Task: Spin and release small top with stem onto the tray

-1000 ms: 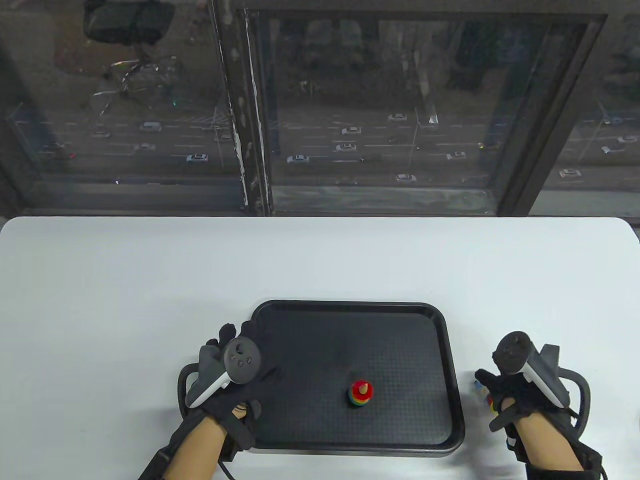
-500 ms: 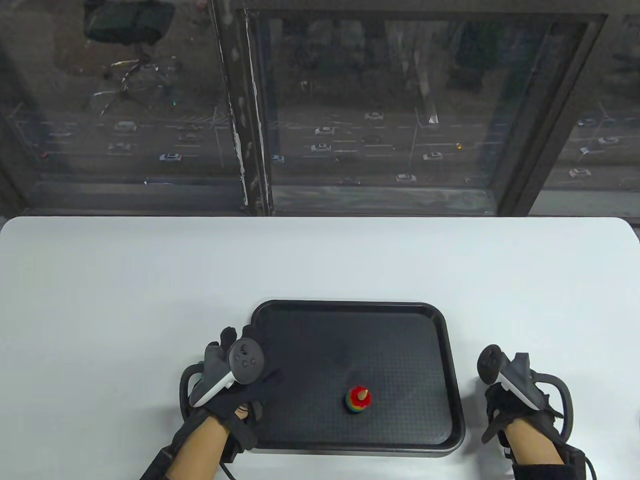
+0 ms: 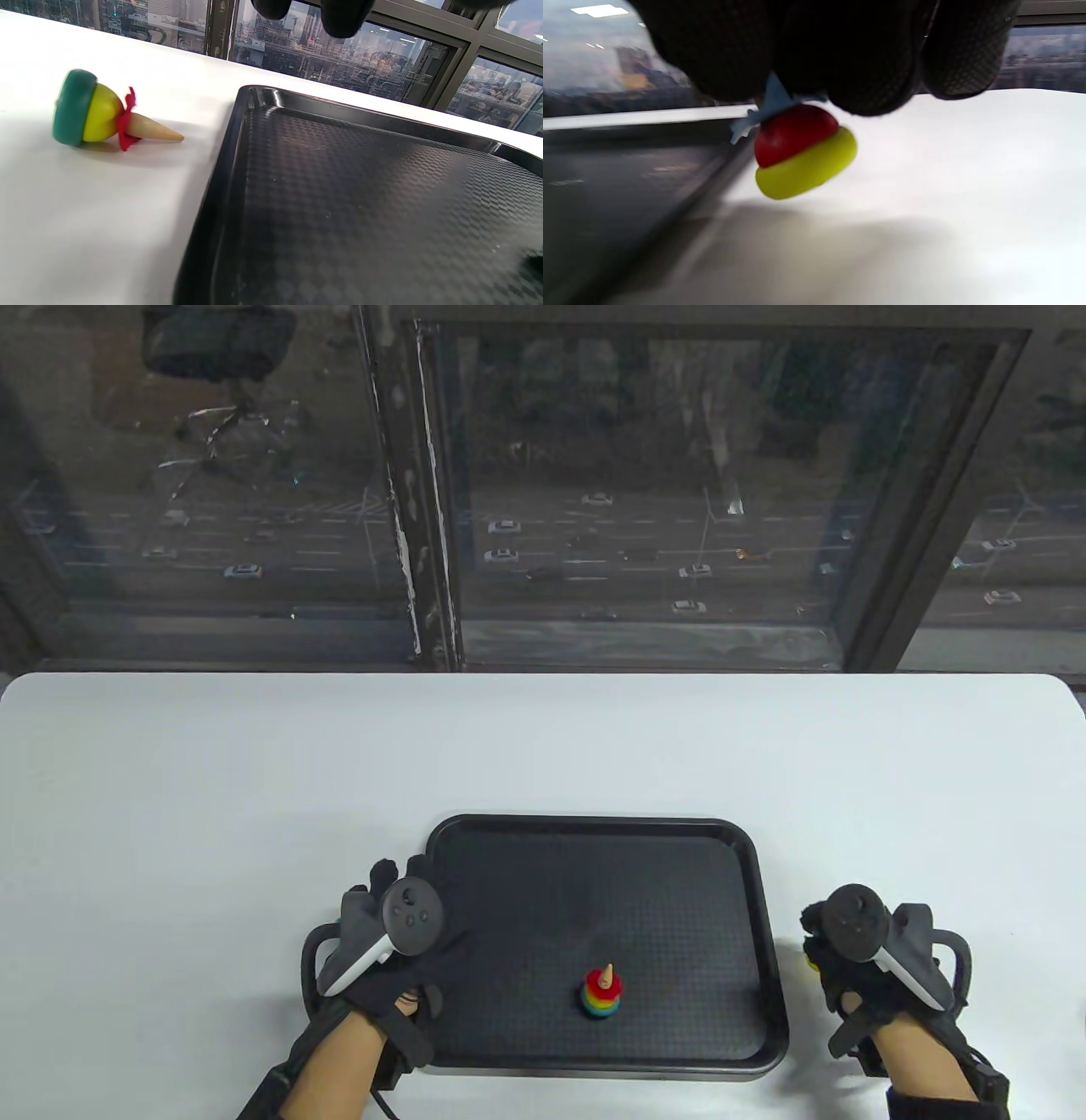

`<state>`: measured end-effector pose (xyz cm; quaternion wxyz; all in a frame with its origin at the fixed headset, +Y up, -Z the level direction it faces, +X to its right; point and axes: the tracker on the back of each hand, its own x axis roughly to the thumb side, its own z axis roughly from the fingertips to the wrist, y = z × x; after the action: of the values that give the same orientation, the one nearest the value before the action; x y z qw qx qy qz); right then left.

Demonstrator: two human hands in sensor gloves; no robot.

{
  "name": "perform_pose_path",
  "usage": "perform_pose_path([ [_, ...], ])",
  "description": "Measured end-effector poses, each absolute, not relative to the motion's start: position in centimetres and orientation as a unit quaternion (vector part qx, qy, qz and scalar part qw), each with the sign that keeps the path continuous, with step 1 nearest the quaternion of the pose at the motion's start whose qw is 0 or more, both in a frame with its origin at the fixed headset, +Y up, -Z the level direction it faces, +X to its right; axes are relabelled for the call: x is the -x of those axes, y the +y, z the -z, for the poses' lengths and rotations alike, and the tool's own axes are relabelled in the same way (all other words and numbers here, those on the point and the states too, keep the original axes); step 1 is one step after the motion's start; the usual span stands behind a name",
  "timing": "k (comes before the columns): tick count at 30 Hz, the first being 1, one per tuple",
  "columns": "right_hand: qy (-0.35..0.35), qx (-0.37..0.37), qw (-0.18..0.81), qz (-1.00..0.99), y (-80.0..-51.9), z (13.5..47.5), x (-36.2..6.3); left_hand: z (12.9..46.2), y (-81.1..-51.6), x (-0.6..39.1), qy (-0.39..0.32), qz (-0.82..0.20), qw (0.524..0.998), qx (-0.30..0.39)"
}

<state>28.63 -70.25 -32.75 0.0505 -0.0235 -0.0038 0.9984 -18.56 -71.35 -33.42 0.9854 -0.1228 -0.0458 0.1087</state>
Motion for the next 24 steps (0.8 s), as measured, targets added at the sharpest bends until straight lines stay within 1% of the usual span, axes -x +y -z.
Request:
perform_pose_path([
  [2,-0.021,-0.021,0.043,-0.999,-69.6,32.6,-27.1,33.5,-71.3,18.6,-0.047,-0.108,0.986,0.121],
  [3,-0.019,-0.052,0.036,-0.998,-69.4,32.6,-26.0,33.5,-71.3,18.6,-0.048,-0.108,0.986,0.121],
  [6,-0.012,-0.113,0.006,-0.994,-69.4,32.7,-23.2,33.5,-71.3,18.6,-0.05,-0.106,0.986,0.118],
  [8,-0.016,-0.147,-0.019,-0.989,-69.5,32.7,-21.4,33.5,-71.3,18.6,-0.051,-0.106,0.986,0.118],
  [12,-0.022,-0.214,-0.027,-0.976,-69.4,33.1,-18.4,33.5,-71.4,18.5,-0.054,-0.105,0.986,0.12],
  [13,-0.005,-0.249,-0.028,-0.968,-69.4,33.5,-17.5,33.5,-71.4,18.5,-0.053,-0.103,0.986,0.122],
  [15,0.012,-0.294,-0.011,-0.956,-69.4,34.0,-16.4,33.5,-71.5,18.4,-0.055,-0.103,0.985,0.124],
  [17,0.005,-0.314,-0.012,-0.949,-69.3,34.4,-15.4,33.5,-71.5,18.4,-0.056,-0.101,0.985,0.126],
  [18,-0.016,-0.329,-0.02,-0.944,-69.2,34.6,-14.8,33.4,-71.5,18.4,-0.056,-0.101,0.985,0.127],
  [21,-0.051,-0.358,-0.087,-0.928,-69.3,35.3,-13.6,33.4,-71.5,18.4,-0.057,-0.104,0.985,0.126],
  [22,-0.052,-0.369,-0.104,-0.922,-69.5,35.6,-13.1,33.4,-71.4,18.4,-0.057,-0.105,0.985,0.125],
  [24,-0.059,-0.385,-0.109,-0.914,-69.9,35.8,-12.6,33.4,-71.4,18.4,-0.058,-0.107,0.985,0.124],
])
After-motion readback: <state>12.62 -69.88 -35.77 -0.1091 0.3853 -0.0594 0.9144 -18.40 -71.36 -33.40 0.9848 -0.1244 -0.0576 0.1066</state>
